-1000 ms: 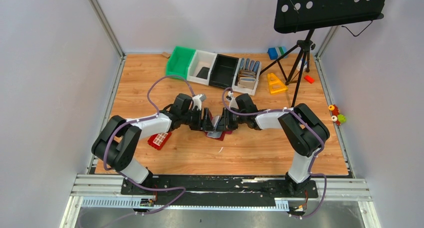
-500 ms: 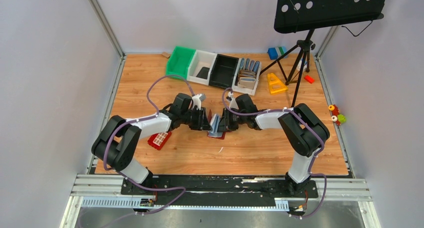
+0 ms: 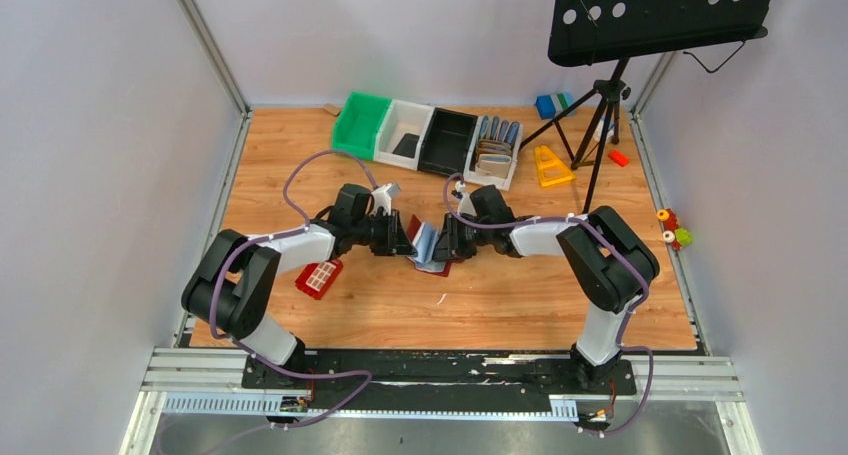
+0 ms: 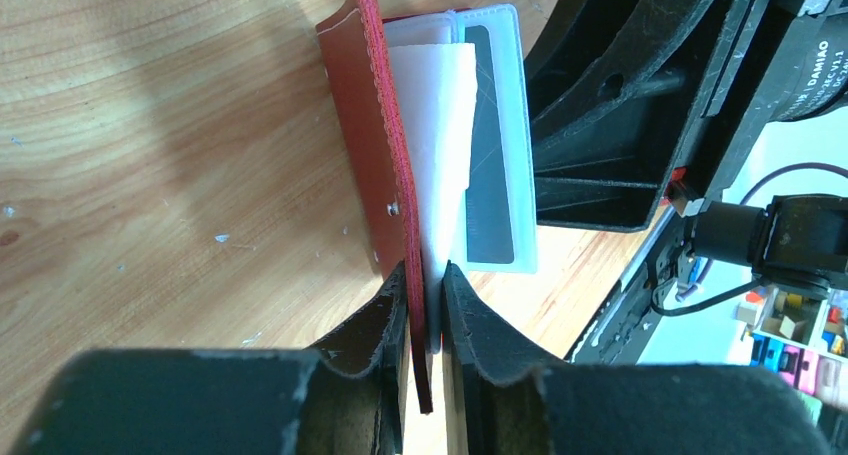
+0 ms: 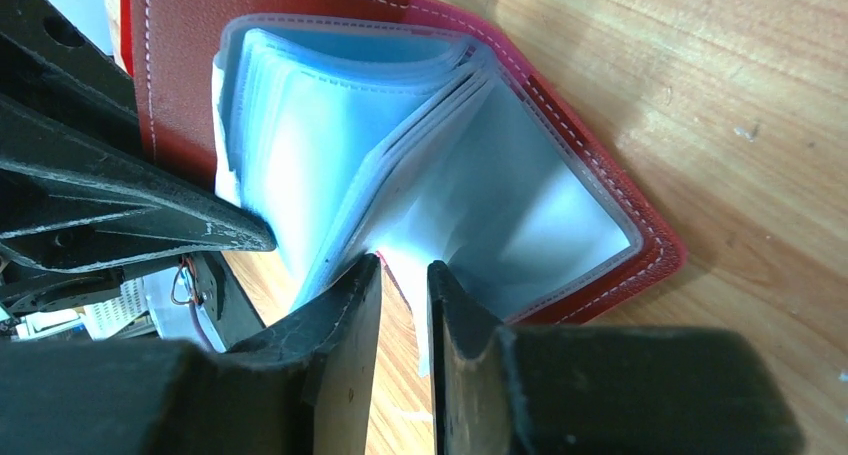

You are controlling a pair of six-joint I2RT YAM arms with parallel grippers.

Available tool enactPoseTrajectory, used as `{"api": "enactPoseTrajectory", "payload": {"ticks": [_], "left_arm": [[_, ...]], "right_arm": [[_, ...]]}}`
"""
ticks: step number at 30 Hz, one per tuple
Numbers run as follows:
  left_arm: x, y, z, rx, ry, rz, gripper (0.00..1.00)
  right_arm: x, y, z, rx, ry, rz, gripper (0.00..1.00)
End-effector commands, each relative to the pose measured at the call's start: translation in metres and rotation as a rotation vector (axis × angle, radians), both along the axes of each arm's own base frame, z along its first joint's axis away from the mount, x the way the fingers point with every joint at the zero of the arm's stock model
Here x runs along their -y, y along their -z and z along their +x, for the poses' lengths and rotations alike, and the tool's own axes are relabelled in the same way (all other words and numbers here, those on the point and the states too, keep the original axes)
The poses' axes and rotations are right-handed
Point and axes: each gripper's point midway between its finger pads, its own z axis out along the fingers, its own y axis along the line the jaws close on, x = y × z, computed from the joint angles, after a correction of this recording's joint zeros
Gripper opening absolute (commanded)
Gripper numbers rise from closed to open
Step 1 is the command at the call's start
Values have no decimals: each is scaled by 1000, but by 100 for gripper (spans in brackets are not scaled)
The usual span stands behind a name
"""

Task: Take the credit cards out of the card holder
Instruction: Remove the credit card from the card holder.

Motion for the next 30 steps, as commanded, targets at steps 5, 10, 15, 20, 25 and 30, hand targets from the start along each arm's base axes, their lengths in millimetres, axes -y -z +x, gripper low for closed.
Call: {"api": "enactPoseTrajectory", "payload": {"ticks": [5,10,15,20,25,30], "left_arm": [[5,-10,1,25,31,-69,22],[6,-10,1,23,35,-77,21],[4,-10,3,23,29,-77,11],[1,-6,4,14,24,-74,0],[0,-5,3,14,22,-71,0],[-2,-2,2,7,17,-61,0]], "right_arm": [[2,-18,13,57,2,77,34],[1,-20,13,50,3,94,39],[7,-28,15,69,30,120,62],[7,-37,16,61,46,213,74],[4,-41,16,47,59,264,81],[2,-42,19,36,67,282,66]]}}
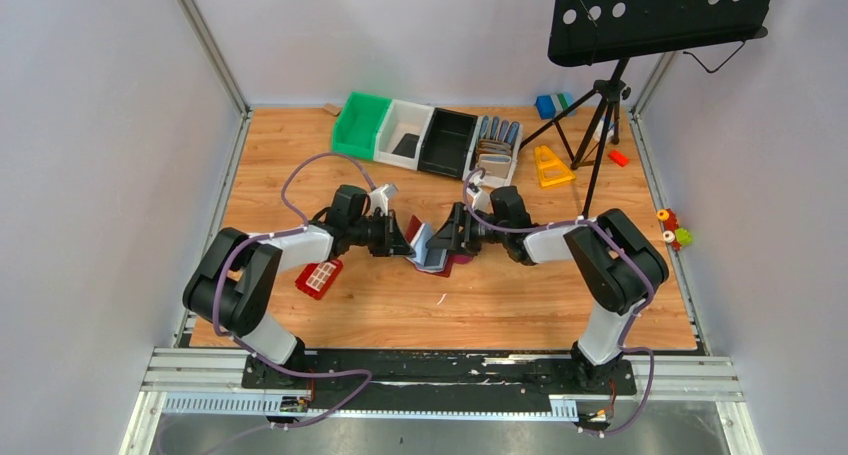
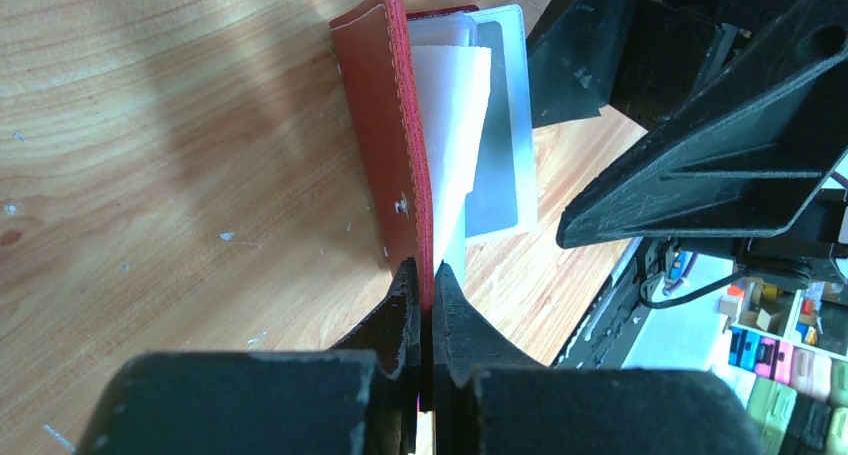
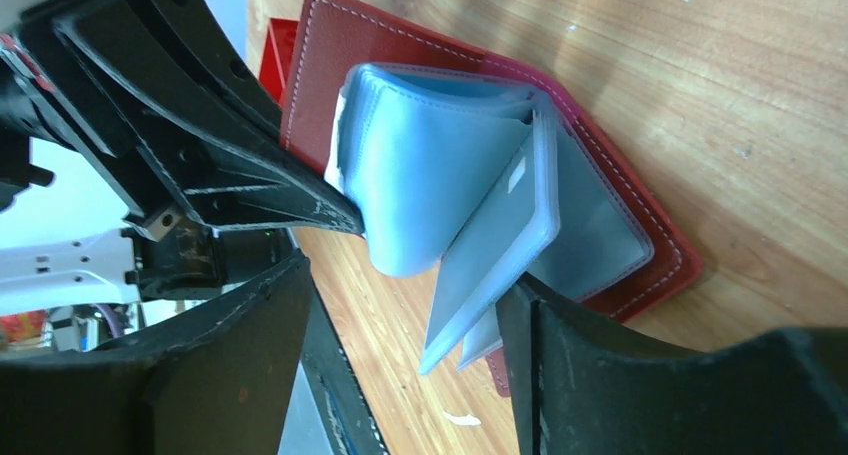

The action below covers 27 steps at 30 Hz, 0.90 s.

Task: Take the credit cards out of the card holder
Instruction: Remove the credit card from the card holder.

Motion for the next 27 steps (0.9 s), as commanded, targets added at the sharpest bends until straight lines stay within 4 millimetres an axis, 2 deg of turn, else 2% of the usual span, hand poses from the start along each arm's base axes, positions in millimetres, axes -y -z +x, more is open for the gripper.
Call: {"api": "enactPoseTrajectory", "payload": {"ticks": [1,3,9,11,13,17,18,20,22,24,27], "left_arm": [[1,-4,3,23,11,-22,0],[0,-2,3,18,3,-18,0],[-13,5,6,2,-41,-5,0],[-20,9,8,-4,-65,8,7],[-30,15,10,-14,-94,36,18],[-48,21,16,-19,-157,59,53],[-47,17,17,-8,-159,34,60],[-37,5,13,12,-140,-63,84],[-27,-11,13,46,-121,-165,99],[-22,-19,14,58,-104,-213,100],[-21,-10,13,44,-85,-170,100]], "right_arm": [[-7,-10,7,16,2,62,60],[-6,-6,8,6,7,53,47],[0,11,11,-8,20,-33,24],[3,16,11,-15,20,-69,14],[6,17,12,-7,22,-92,6],[16,20,14,5,25,-128,0],[17,21,14,3,17,-127,0],[15,20,13,4,-7,-117,0],[13,21,11,-1,-20,-107,0],[12,19,12,2,-22,-102,0],[12,17,14,10,-22,-105,0]]}}
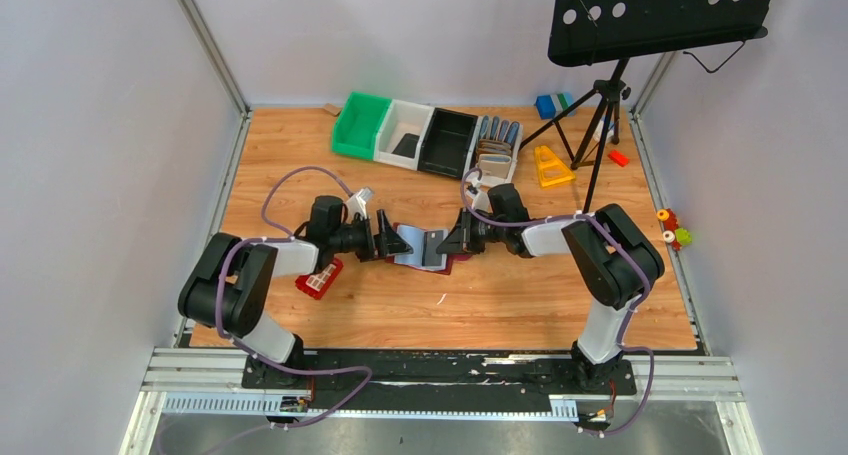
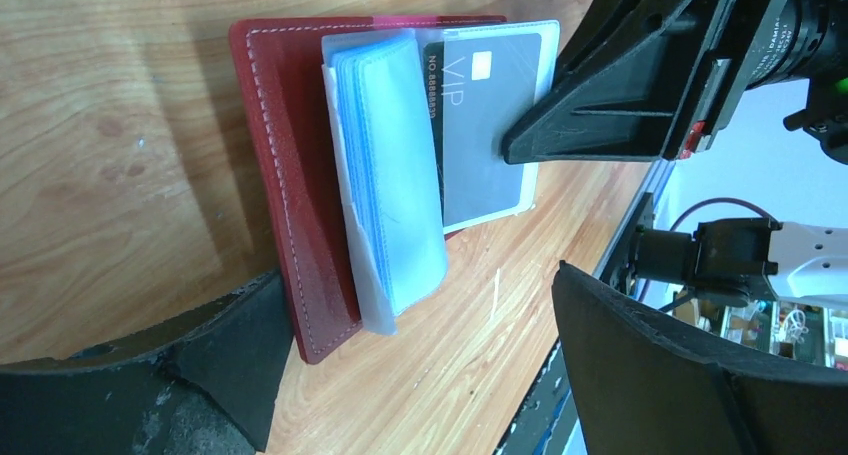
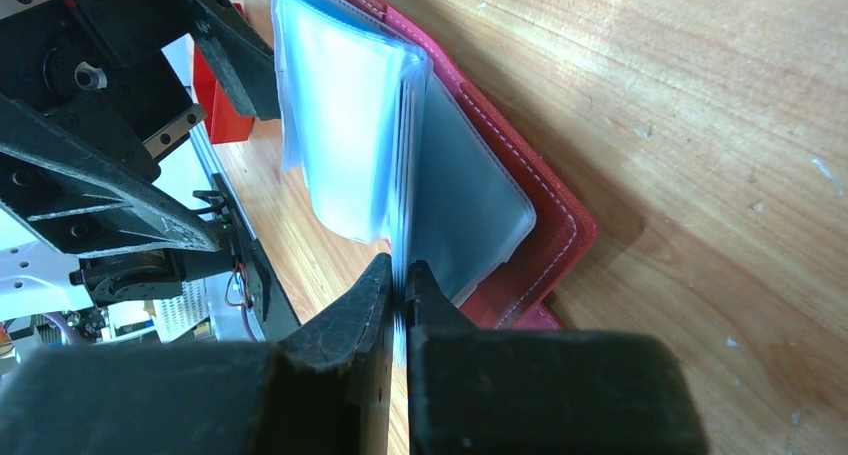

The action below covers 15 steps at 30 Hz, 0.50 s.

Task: Take the credit cards out of the card holder
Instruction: Remove the credit card from the card holder.

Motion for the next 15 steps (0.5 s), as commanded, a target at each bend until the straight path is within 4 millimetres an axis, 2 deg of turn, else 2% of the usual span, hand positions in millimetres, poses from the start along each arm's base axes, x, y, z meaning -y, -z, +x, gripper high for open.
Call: {"api": "enactPoseTrajectory", "payload": {"ticks": [1,3,5,8,11,15], "left_arm": [[8,-8,7,49,43,-10,100],[7,2,8,36,48,61,100],[11,8,9,28,61,88,95],[21,5,12,28,71,38,80],[26,8,16,19,68,22,76],[25,22,16,1,70,102,72]], "right_arm": [[0,-6,8,53,-19,-9,0],[0,-9,9,56,-22,-3,0],[-2,-12,9,61,-26,10,0],[-4,-15,8,67,-34,25,0],[-5,-19,8,72,-37,39,0],[-5,-23,8,80,-39,47,0]]}}
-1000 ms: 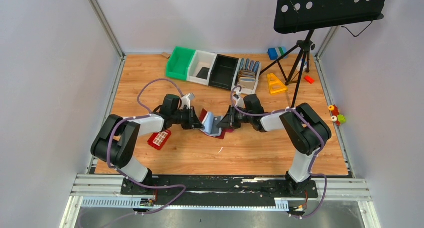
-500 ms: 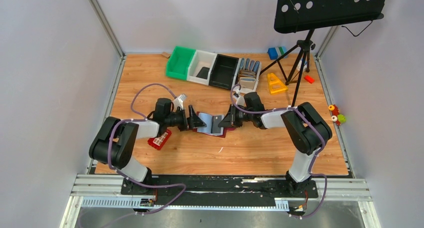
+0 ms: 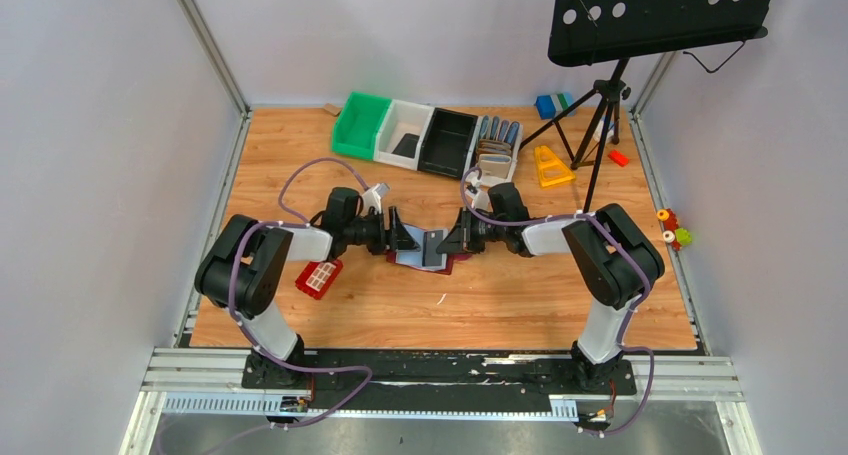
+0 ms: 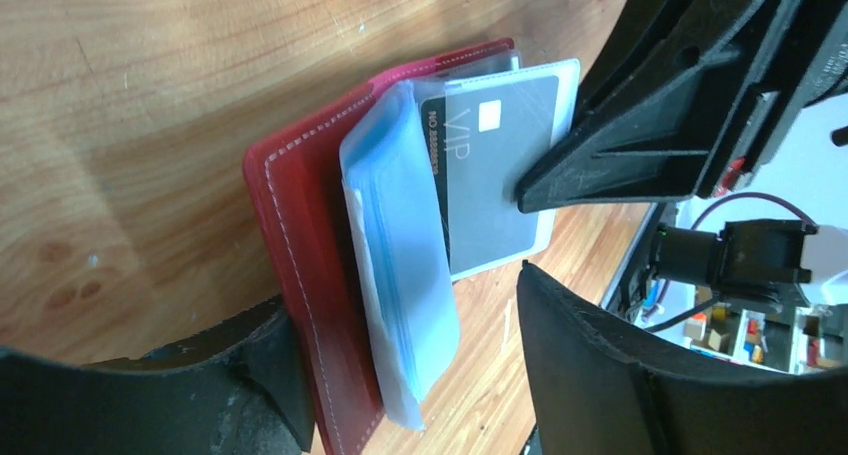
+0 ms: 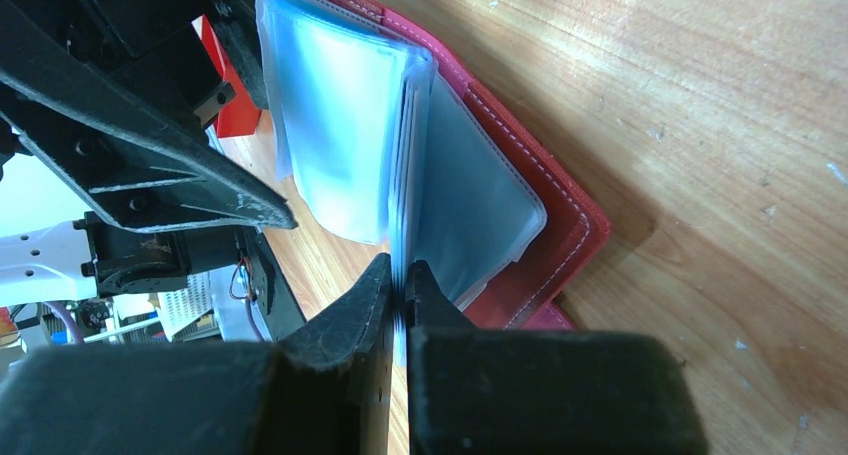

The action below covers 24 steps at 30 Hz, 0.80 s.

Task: Take the credit cards out of the card holder
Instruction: Remove the credit card from the card holder.

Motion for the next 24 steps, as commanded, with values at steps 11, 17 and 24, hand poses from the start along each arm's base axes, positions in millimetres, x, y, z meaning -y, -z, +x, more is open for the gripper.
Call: {"api": "enactPoseTrajectory", "payload": {"ticks": [11,17,24], "left_arm": [[-4,13,2,23,3,121,2],[5,-36,-5,92,16,-3,0],[10,-102,-16,184,25,-133,0]], "right_arm": [[9,-19,11,98,5,-15,9],[29,-28,14,150,37,-75,58],[49,-64,6,297,72,-93,100]]}}
